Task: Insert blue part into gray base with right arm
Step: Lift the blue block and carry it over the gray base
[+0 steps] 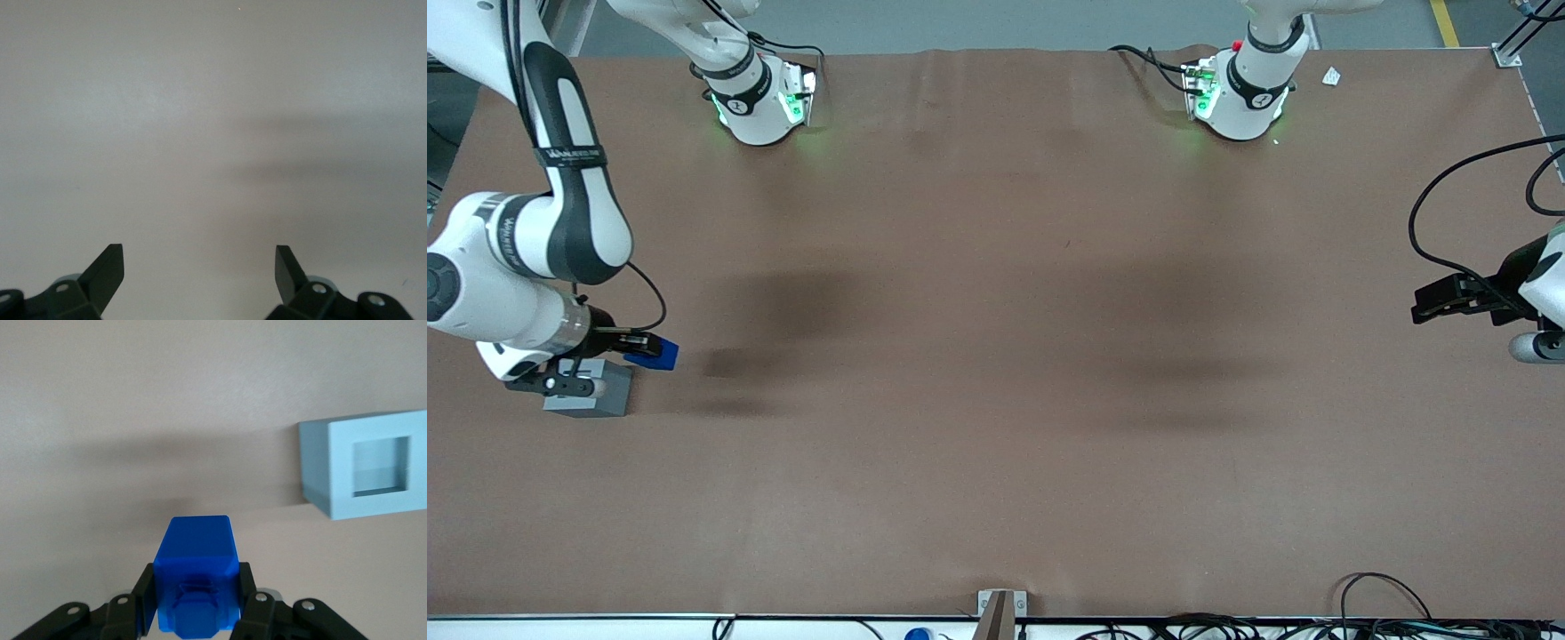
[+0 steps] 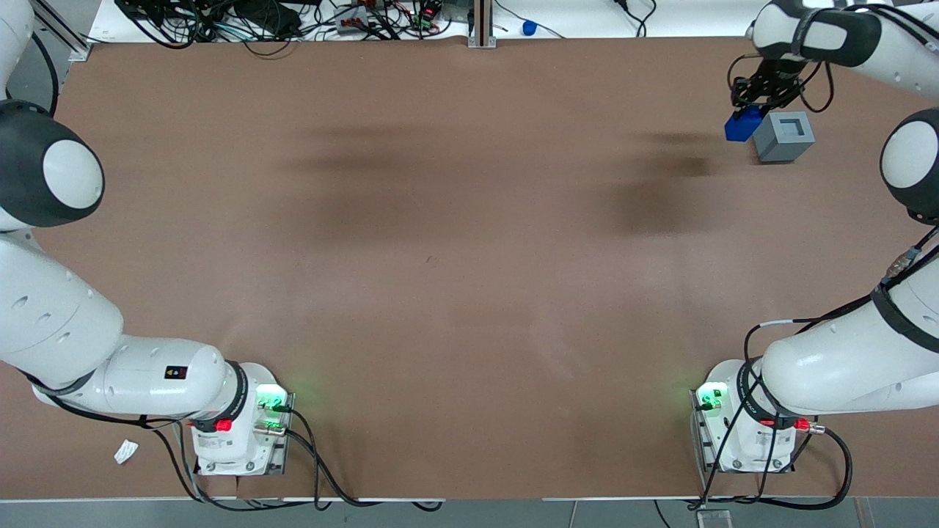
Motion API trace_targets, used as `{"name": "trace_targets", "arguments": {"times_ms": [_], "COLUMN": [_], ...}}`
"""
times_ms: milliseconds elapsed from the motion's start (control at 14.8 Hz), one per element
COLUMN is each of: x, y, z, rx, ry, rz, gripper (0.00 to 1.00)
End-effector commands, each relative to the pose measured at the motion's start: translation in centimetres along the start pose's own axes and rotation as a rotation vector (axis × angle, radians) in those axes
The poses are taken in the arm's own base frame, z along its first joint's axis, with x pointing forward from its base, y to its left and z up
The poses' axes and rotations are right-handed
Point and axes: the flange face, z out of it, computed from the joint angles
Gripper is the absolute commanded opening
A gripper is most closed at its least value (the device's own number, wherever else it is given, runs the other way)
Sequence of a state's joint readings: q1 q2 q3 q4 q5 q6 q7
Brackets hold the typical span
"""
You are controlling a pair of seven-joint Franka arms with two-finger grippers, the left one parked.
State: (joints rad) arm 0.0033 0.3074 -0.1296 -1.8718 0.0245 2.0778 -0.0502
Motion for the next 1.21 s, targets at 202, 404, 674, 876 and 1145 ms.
{"name": "trace_targets", "arguments": {"times_ms": [202, 404, 674, 876, 1145], "x": [0.7, 0.9, 1.7, 2.7, 4.0], "y": [5.9, 7.6, 10.8, 12.7, 14.5], "z": [-2.8, -3.0, -1.6, -0.4, 0.5], "rx": [0.005, 0.007, 0.015, 0.012, 0.007], "ry": [0.032, 0.045, 0.038, 0.034, 0.036], "rz": [-0.064, -0.057, -0.005, -0.002, -0.02], "gripper": [0.04, 0.04, 0.04, 0.04, 0.04]}}
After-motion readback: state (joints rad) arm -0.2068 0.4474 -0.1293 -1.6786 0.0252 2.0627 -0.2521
